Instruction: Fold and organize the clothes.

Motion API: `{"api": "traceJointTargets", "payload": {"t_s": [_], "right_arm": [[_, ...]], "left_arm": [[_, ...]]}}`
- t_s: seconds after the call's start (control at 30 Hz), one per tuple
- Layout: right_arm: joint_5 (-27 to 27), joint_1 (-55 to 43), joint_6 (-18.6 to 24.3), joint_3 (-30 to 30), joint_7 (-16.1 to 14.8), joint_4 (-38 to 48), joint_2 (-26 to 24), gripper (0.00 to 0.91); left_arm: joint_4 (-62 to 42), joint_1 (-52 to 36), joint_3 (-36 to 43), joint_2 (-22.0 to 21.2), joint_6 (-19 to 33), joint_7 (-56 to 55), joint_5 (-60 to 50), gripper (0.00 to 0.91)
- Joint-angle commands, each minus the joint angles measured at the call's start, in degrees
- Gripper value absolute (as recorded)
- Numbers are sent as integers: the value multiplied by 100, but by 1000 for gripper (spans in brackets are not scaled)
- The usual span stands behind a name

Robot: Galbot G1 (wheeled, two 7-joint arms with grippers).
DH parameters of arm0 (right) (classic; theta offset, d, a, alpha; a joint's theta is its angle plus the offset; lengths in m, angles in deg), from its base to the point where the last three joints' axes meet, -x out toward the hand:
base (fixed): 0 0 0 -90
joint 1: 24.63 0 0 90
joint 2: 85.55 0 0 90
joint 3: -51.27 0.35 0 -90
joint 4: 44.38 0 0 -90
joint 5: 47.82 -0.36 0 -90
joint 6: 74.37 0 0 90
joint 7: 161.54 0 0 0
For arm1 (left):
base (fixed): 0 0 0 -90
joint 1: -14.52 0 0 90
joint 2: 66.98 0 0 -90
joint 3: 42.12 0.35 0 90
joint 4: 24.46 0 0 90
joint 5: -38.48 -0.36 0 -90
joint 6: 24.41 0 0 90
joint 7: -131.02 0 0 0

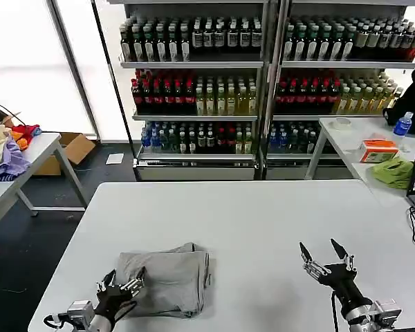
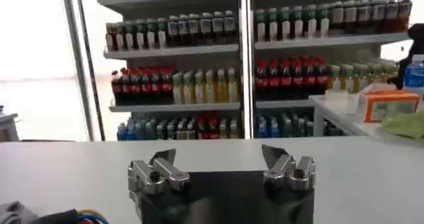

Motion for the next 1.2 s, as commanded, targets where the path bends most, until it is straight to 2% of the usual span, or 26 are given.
{"api": "traceJointTargets", "payload": {"t_s": [0.03, 0.1, 0.17, 0.37, 0.53, 0.7, 0.87, 1.0, 1.1, 1.2], "right_arm": [[-1, -61, -20, -15, -3, -1, -3, 907], [-2, -79, -23, -16, 1, 3, -1, 907], [-7, -88, -25, -14, 2, 5, -4, 907], [-41, -74, -22, 18, 13, -19, -4, 907], [-67, -10, -4, 55, 16, -48, 11, 907], [-105, 58, 25, 112, 12, -54, -4, 907], [-162, 57, 81, 147, -4, -48, -29, 907], [-176, 12, 80, 112, -2, -25, -40, 907], [-172, -41, 74, 56, 4, -14, -19, 907], [-164, -65, 69, 28, 13, -43, 10, 907]], "left_arm": [[-395, 2, 100, -62, 58, 21, -39, 413], [-376, 5, 61, -43, 107, 20, 27, 101], [-351, 10, 48, -55, 186, 18, 122, 20], [-302, 49, 69, -181, 496, 26, 375, 10], [-268, 64, -39, -255, 534, -49, 787, 10], [165, 87, -678, -125, 466, -211, 1721, 10], [755, 76, -2070, 340, -43, -627, 3545, 10], [819, 68, -3196, 1060, -278, -805, 4553, 10], [701, 57, -3706, 1650, -427, -893, 4840, 10], [767, 62, -3949, 2036, -550, -1066, 5110, 10]]}}
